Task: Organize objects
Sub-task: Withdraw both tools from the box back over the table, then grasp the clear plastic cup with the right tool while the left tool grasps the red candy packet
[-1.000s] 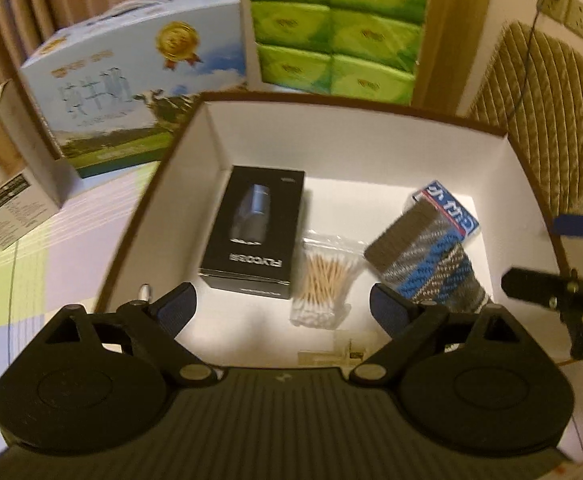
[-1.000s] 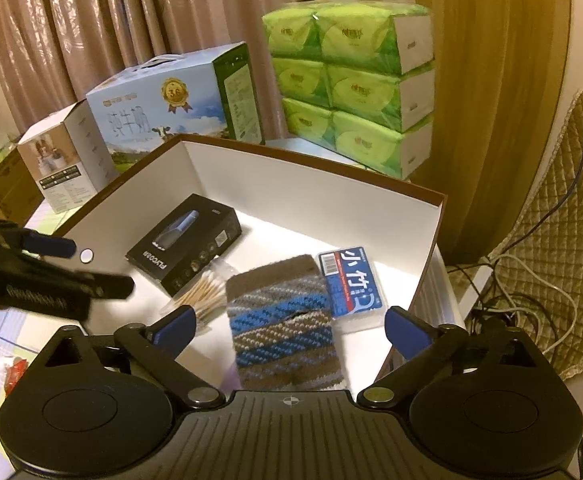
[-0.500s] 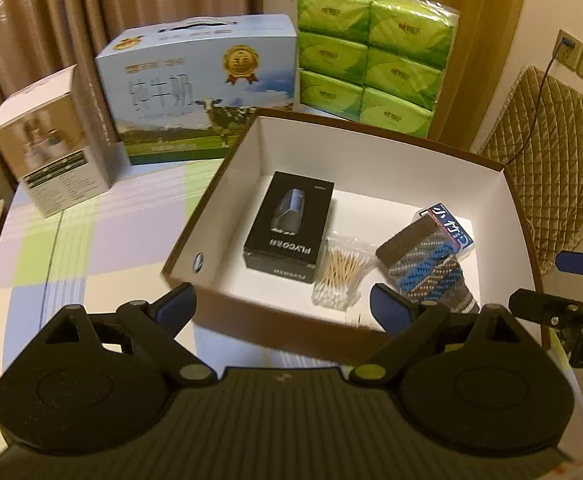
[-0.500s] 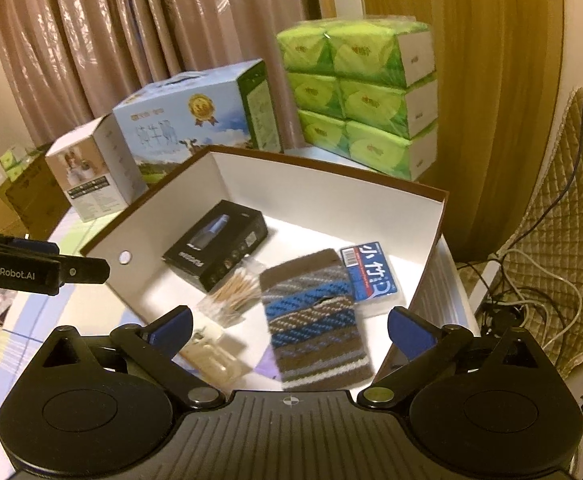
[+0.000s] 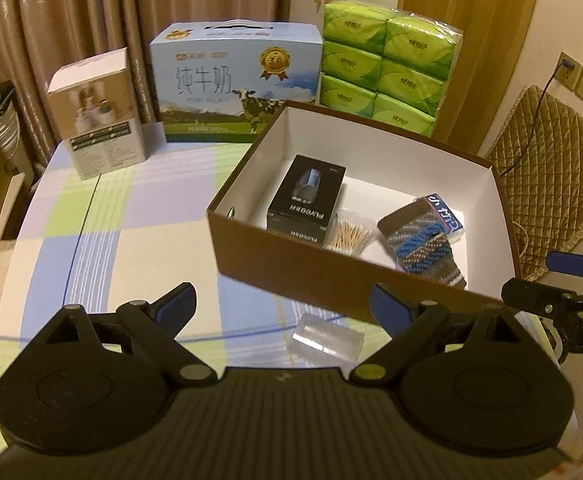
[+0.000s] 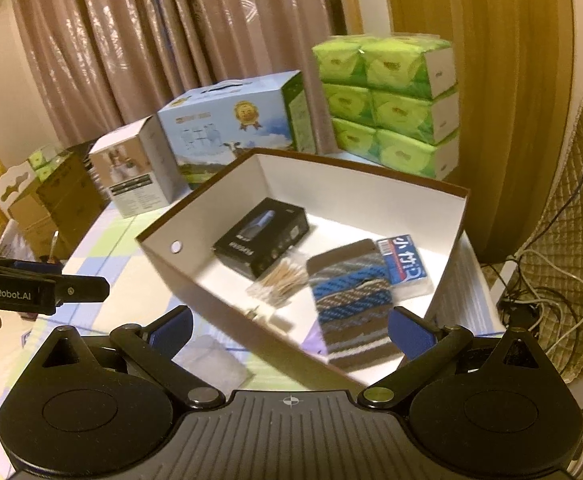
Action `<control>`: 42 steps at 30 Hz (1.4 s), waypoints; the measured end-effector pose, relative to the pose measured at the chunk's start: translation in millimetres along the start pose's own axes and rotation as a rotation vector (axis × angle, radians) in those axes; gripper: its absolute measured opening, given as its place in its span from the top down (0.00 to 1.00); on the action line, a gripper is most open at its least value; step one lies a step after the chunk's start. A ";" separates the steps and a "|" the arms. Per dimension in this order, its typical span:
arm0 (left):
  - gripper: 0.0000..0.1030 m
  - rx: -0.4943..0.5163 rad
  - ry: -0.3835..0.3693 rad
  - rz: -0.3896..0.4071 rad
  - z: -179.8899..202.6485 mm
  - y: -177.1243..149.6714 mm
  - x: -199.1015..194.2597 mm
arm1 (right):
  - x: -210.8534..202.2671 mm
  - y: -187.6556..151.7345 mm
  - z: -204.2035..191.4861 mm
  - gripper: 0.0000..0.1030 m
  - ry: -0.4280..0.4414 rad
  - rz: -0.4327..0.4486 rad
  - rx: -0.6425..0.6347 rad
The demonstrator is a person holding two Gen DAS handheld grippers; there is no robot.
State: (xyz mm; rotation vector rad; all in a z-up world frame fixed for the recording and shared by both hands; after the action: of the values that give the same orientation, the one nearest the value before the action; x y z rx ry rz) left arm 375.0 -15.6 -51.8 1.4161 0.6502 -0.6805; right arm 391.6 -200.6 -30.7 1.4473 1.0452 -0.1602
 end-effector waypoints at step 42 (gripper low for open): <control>0.11 -0.174 0.112 -0.105 -71.6 -125.1 -61.8 | 8.8 -85.5 -90.0 0.02 0.129 -0.161 -0.054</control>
State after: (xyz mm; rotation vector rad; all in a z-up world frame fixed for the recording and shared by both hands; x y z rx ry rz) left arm 239.7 53.7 -90.5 1.2720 0.8562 -0.6138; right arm 296.9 -136.4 -79.5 1.3380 1.2637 -0.1544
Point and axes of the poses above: each gripper's, at about its wrist camera, not at the fingertips, and x roughly the way its jaws point, z to its right, y to its top, the point moved 9 cm from there along x, roughly the way its jaws point
